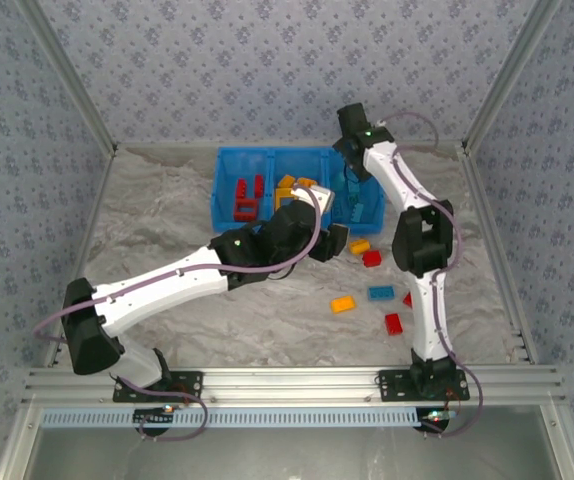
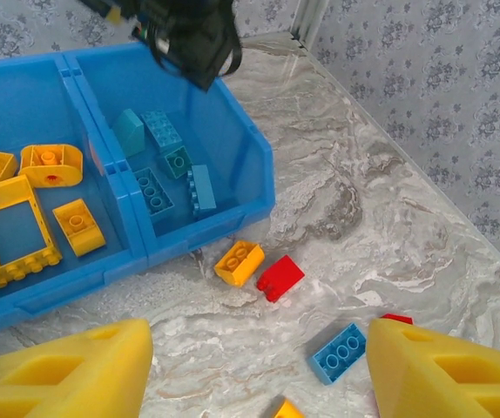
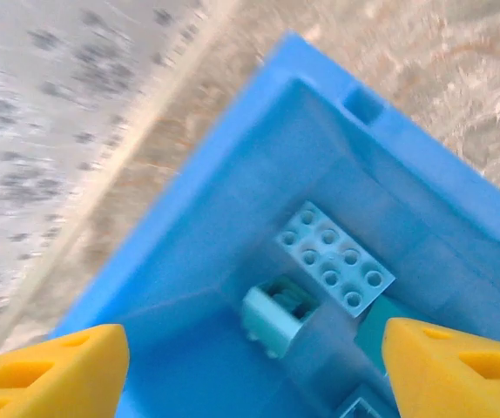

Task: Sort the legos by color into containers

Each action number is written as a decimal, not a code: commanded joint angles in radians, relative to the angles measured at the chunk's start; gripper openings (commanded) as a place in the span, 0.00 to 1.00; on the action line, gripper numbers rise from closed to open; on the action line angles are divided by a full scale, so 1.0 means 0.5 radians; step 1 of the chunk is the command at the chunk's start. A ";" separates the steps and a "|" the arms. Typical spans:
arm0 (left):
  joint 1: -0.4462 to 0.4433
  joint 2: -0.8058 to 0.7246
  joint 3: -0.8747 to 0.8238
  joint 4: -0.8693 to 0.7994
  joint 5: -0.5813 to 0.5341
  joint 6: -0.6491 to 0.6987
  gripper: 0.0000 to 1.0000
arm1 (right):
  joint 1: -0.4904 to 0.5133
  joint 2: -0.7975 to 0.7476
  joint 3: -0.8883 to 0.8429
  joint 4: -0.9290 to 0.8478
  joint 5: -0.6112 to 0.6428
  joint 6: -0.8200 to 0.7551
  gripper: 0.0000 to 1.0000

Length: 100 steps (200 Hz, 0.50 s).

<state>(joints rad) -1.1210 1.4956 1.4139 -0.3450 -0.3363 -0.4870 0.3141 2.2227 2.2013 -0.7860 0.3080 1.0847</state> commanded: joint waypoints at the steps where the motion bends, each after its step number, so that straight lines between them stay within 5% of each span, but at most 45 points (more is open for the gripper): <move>1: 0.005 -0.101 0.004 -0.032 -0.009 -0.044 0.66 | 0.057 -0.279 0.048 -0.038 0.163 -0.152 0.74; 59: 0.020 -0.129 -0.037 -0.135 0.123 -0.149 0.64 | 0.123 -1.199 -0.774 0.167 0.112 -0.635 0.60; 100: 0.114 0.018 -0.061 -0.208 0.309 -0.444 0.63 | 0.133 -1.904 -1.358 0.099 -0.281 -1.014 0.61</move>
<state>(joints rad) -1.0966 1.4597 1.3750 -0.4019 -0.2508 -0.5964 0.3775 1.4082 1.6260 -0.7017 0.3008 0.7410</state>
